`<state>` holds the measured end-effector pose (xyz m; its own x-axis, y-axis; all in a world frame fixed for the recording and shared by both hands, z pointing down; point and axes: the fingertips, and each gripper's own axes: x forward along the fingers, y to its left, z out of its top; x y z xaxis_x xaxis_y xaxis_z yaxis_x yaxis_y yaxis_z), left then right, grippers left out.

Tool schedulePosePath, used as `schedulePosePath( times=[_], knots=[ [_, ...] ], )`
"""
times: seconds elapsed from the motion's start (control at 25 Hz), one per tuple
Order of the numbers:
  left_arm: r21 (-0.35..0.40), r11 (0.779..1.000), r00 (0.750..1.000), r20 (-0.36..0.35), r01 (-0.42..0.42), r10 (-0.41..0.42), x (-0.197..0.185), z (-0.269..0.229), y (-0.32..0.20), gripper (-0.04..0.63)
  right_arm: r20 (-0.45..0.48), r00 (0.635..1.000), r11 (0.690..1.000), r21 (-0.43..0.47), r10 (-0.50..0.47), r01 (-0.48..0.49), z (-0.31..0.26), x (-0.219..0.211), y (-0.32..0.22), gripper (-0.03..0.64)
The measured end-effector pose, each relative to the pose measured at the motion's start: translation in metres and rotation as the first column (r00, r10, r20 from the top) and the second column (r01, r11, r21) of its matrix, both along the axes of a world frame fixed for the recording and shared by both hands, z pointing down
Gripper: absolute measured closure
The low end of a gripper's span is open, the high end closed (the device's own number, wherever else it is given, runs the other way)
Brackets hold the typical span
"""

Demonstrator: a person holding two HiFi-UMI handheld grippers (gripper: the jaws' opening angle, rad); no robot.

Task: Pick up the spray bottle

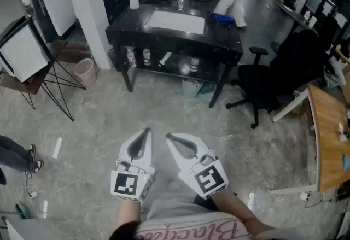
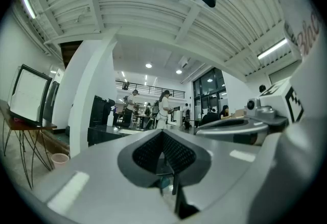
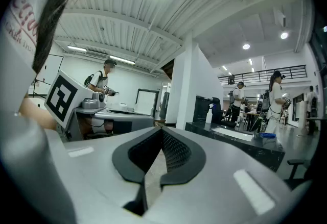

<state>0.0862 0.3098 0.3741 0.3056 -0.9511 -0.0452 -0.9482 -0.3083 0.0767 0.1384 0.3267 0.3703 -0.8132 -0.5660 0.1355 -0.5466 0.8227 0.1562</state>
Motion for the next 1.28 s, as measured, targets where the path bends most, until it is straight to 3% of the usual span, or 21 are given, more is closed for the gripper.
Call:
schedulePosePath(
  times=[0.32,0.64,1.28],
  knots=[
    [-0.001,1.000,1.000,0.010,0.004,-0.004,-0.001,-0.003,0.013,0.597,0.011,1.000,1.000,-0.001,-0.014,0.014,-0.001,-0.003,0.010,0.615],
    [0.007,1.000,1.000,-0.001,0.019,-0.019,-0.016,-0.006,-0.012,0.597,0.012,1.000,1.000,-0.011,-0.016,0.017,0.001,-0.016,-0.015,0.615],
    [0.003,1.000,1.000,0.005,-0.013,0.013,-0.087,-0.009,-0.155,0.597,0.002,0.999,0.999,-0.005,0.033,-0.033,-0.001,-0.085,-0.155,0.615]
  ],
)
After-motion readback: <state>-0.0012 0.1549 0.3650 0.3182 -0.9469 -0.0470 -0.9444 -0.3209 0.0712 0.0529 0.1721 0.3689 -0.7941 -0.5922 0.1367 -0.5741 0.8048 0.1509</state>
